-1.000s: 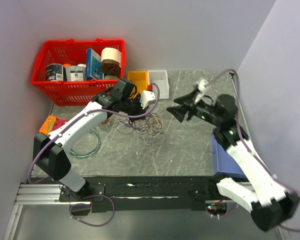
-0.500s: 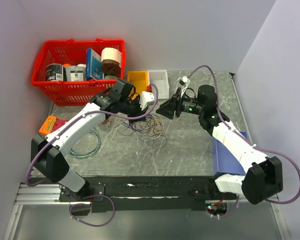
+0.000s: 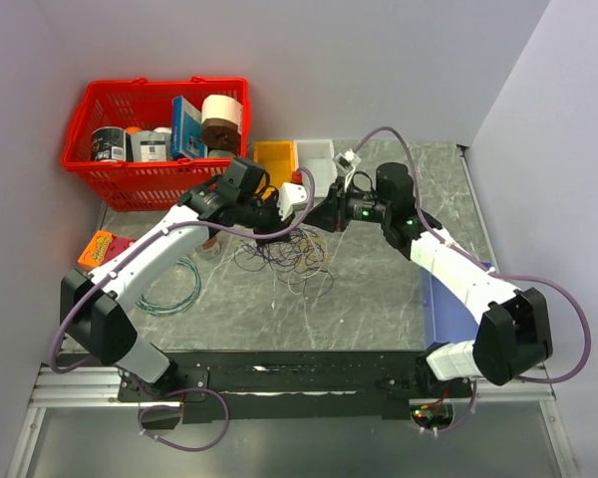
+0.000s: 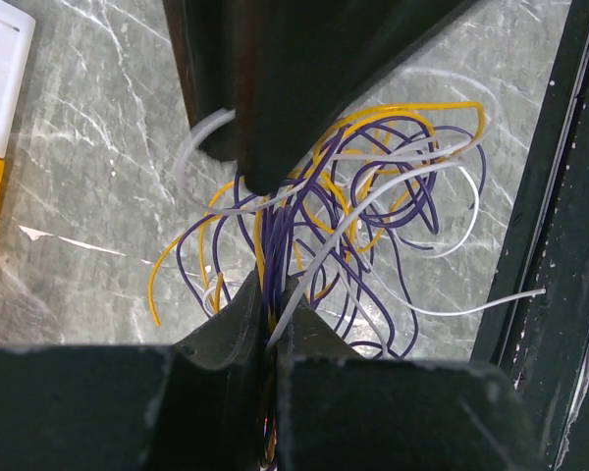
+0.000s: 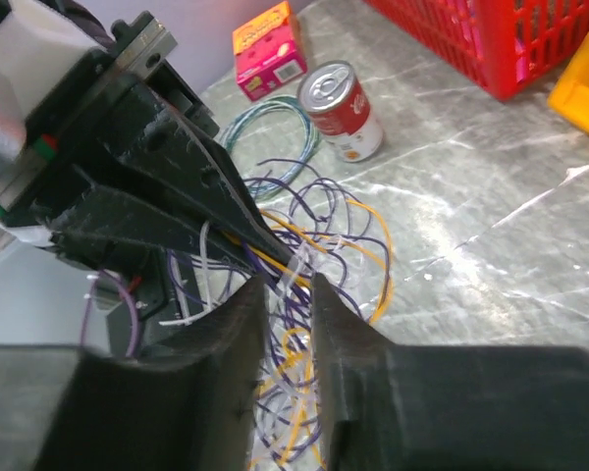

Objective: Untangle the cables

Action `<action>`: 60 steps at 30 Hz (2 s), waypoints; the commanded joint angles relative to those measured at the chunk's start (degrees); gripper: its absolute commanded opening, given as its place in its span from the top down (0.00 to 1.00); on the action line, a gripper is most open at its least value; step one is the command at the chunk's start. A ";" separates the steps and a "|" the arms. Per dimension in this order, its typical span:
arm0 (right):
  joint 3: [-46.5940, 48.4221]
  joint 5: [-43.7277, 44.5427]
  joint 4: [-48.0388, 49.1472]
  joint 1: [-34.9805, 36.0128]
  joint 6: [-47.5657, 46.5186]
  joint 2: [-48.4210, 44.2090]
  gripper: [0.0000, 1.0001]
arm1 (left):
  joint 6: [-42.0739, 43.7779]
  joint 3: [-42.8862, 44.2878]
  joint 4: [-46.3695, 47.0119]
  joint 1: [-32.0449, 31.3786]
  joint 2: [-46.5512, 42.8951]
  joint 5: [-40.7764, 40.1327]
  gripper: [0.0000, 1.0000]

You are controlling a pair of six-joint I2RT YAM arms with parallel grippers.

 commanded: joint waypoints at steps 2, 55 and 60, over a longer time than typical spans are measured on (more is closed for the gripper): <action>3.80 0.34 -3.72 1.06 -3.10 1.04 0.94 | 0.41 -0.82 1.62 -0.09 -3.70 1.97 0.99; 62.06 37.09 -17.35 -3.42 -20.68 -7.67 1.00 | 4.28 -22.36 10.49 2.81 2.27 -10.60 0.43; 67.41 37.88 -16.03 -3.25 -22.08 -6.44 1.00 | 4.98 -23.33 11.20 3.25 2.54 -12.18 0.43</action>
